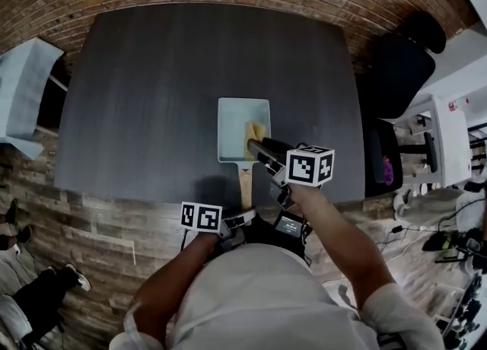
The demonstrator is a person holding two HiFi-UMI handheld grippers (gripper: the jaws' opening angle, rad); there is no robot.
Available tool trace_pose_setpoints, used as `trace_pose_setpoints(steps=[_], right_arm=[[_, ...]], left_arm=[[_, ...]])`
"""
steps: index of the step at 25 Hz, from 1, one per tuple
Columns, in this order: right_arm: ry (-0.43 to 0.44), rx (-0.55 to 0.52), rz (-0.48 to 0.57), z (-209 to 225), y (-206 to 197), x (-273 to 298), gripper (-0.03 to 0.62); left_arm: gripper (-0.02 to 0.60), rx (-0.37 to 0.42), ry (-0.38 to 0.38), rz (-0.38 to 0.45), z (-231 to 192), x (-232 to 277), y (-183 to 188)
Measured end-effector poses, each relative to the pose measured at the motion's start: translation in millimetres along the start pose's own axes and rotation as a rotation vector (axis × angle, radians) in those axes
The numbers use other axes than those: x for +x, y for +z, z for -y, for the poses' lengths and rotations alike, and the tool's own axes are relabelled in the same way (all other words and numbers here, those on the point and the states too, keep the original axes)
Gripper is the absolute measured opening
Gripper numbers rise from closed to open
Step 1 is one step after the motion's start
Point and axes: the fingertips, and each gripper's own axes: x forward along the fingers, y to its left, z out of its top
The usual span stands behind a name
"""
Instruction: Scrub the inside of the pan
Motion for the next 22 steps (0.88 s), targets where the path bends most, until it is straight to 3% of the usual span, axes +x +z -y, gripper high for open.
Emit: trace_pose_setpoints(steps=[8, 22], right_arm=[[-0.024, -0.025, -0.074, 24, 5, 58, 0.092], [-0.165, -0.234, -0.219, 65, 13, 130, 0.091]], left_arm=[[0.103, -0.042, -0.010, 0.012, -1, -2, -1], [0.106, -0.043, 0.013, -0.001, -1, -3, -2]])
